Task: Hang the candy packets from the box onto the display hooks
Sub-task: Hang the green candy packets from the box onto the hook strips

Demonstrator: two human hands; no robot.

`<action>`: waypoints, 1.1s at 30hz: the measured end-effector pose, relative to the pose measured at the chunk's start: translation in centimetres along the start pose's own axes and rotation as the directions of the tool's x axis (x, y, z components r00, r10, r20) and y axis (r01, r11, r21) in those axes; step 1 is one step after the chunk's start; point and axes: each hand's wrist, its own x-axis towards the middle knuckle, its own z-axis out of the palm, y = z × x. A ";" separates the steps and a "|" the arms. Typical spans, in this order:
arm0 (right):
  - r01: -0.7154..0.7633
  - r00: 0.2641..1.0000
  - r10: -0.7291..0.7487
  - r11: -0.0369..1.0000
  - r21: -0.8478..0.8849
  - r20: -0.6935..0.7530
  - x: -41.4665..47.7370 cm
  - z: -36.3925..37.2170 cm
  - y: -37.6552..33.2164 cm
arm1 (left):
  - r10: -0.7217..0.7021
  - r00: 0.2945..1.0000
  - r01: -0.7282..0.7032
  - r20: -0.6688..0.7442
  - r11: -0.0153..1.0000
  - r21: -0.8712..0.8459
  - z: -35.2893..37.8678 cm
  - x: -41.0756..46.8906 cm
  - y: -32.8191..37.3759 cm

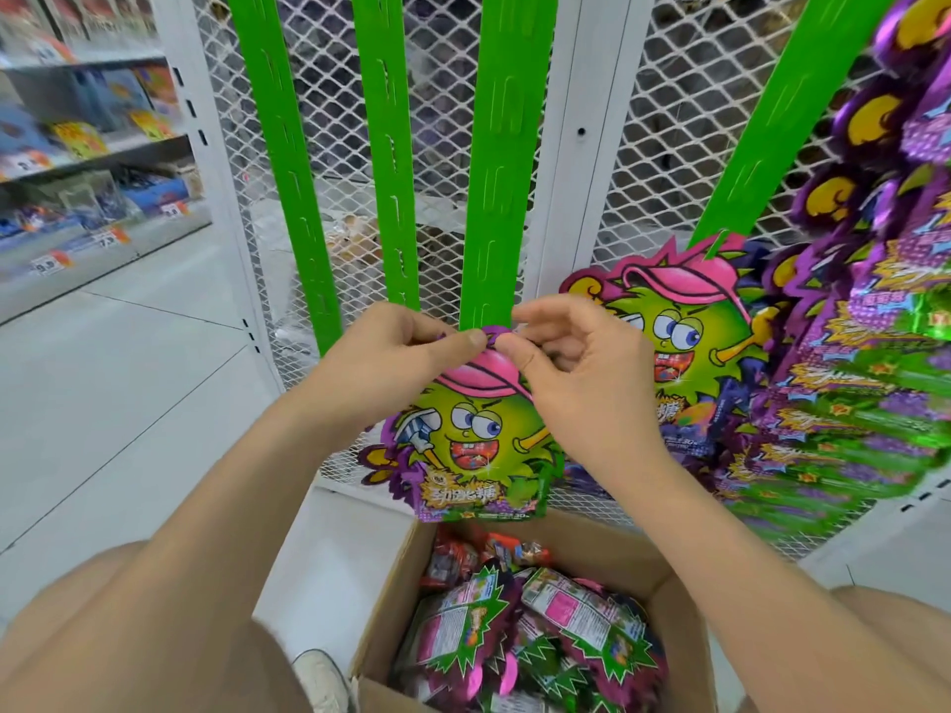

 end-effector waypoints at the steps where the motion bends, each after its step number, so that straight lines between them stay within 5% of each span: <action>1: -0.034 0.999 0.034 0.999 0.001 -0.010 0.1 -0.1 0.0 | 0.006 1.000 -0.006 0.008 1.000 0.008 0.1 0.0 -0.1; 11: -0.160 0.982 0.165 0.985 -0.065 0.088 0.4 -0.5 0.5 | 0.018 0.999 -0.020 0.032 0.997 0.068 0.7 0.1 -0.5; 17: -0.031 0.993 0.054 0.979 -0.200 0.108 -0.9 -0.9 1.7 | 0.214 0.976 -0.216 0.032 0.954 0.207 1.9 0.6 -2.5; 22: 0.306 0.951 -0.299 0.871 -0.384 0.080 -3.0 -2.1 1.8 | 0.513 0.818 -0.296 -0.262 0.765 0.572 5.0 -1.5 -4.2; 25: 0.129 0.949 -0.037 0.952 -0.279 0.313 -4.8 -2.5 2.3 | 0.578 0.708 -0.171 -0.405 0.697 0.697 8.0 -3.1 -5.6; 27: 0.029 0.786 0.212 0.926 -0.376 0.581 -5.7 -2.7 3.5 | 0.506 0.818 -0.172 -0.275 0.671 0.722 10.5 -3.8 -7.7; 29: 0.133 0.550 0.369 0.847 -0.515 0.749 -6.6 -2.9 5.3 | 0.188 0.982 -0.116 -0.007 0.633 0.765 13.3 -4.1 -10.8; 31: 0.220 0.391 0.485 0.775 -0.592 0.782 -7.9 -3.0 7.1 | -0.179 0.966 -0.035 0.186 0.624 0.781 15.9 -4.4 -14.3; 33: 0.332 0.332 0.552 0.690 -0.643 0.765 -9.1 -3.2 8.4 | -0.418 0.862 0.035 0.286 0.613 0.790 18.3 -5.0 -18.3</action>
